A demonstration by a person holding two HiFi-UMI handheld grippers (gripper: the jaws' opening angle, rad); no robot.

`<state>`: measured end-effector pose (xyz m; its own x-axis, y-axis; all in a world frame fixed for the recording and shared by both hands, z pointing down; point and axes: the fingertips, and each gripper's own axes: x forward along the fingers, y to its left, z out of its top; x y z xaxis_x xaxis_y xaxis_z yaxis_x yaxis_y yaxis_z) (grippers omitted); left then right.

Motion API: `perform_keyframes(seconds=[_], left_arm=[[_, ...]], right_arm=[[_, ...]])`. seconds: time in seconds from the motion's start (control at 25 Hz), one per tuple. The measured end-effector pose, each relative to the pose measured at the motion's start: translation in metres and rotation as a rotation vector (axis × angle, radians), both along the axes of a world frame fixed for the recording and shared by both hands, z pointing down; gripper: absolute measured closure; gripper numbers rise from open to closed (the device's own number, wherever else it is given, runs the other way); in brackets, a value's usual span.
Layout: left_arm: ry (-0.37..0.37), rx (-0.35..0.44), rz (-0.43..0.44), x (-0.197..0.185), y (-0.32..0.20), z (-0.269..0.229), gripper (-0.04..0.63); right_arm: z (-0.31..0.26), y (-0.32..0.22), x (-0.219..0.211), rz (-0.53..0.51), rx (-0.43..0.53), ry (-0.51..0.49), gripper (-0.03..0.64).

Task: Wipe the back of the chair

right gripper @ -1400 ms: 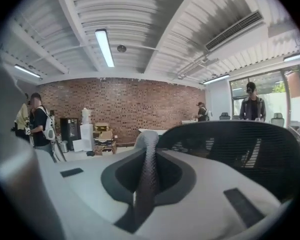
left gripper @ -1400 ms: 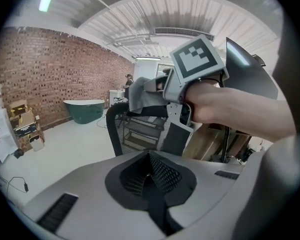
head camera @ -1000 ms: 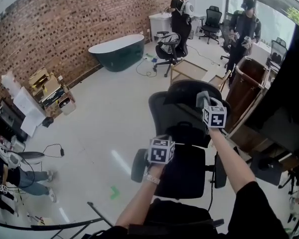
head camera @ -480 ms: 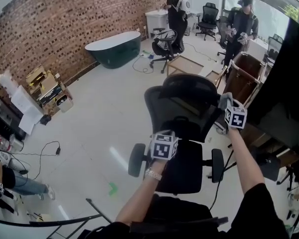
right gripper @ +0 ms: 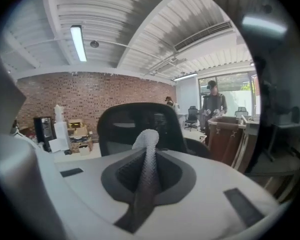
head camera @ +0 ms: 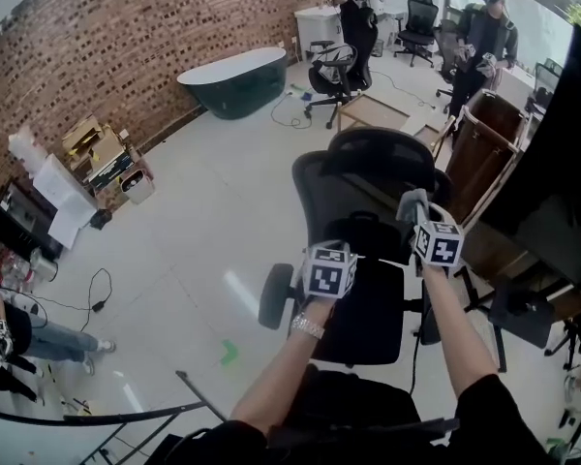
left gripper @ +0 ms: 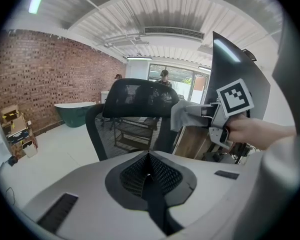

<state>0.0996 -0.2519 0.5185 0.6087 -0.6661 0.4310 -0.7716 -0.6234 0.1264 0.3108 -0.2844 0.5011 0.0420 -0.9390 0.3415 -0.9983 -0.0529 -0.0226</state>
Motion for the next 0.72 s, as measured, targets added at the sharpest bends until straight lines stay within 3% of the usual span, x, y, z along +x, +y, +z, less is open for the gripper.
perform_keyframes(seconds=[0.2, 0.36, 0.72], left_arm=[[-0.003, 0.021, -0.027, 0.0, 0.001, -0.003, 0.603], [-0.013, 0.054, -0.079, -0.008, -0.002, -0.008, 0.603], [-0.024, 0.053, -0.095, -0.008, 0.007, -0.009, 0.603]], right_arm=[[0.025, 0.018, -0.099, -0.141, -0.048, -0.038, 0.588], [0.036, 0.032, -0.148, -0.193, -0.103, -0.055, 0.588], [0.053, 0.05, -0.16, -0.203, -0.176, -0.128, 0.588]])
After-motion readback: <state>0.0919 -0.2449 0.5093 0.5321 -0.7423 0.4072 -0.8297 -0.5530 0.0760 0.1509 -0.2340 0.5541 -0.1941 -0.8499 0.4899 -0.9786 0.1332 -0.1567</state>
